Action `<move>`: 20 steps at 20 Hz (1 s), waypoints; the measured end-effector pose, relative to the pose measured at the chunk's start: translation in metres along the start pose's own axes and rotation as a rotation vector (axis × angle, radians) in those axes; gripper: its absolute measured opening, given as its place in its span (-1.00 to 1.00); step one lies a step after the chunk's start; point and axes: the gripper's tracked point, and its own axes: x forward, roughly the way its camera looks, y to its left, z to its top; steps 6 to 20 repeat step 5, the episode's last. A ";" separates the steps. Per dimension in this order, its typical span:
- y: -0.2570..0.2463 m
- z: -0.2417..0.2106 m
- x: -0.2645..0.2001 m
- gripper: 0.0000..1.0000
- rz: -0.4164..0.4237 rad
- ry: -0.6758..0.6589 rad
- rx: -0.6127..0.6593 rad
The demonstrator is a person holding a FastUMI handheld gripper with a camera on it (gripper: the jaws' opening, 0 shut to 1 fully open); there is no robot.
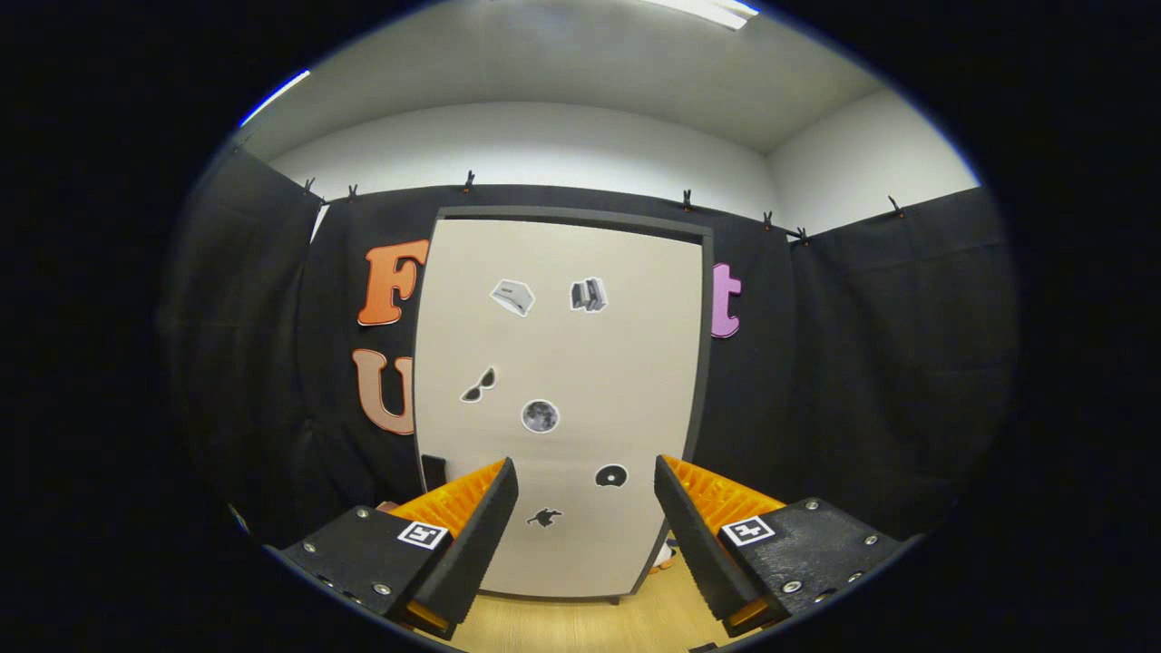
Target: Open the shoe cabinet door, grab the shoes and put them into the shoe cabinet, then close the shoe cabinet door.
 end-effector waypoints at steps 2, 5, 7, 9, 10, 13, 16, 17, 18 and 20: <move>-0.019 -0.005 -0.003 0.88 -0.001 0.010 -0.002; -0.040 -0.006 -0.004 0.89 0.005 0.008 0.000; -0.040 -0.006 -0.004 0.89 0.005 0.008 0.000; -0.040 -0.006 -0.004 0.89 0.005 0.008 0.000; -0.040 -0.006 -0.004 0.89 0.005 0.008 0.000; -0.040 -0.006 -0.004 0.89 0.005 0.008 0.000; -0.040 -0.006 -0.004 0.89 0.005 0.008 0.000; -0.040 -0.006 -0.004 0.89 0.005 0.008 0.000; -0.040 -0.006 -0.004 0.89 0.005 0.008 0.000; -0.040 -0.006 -0.004 0.89 0.005 0.008 0.000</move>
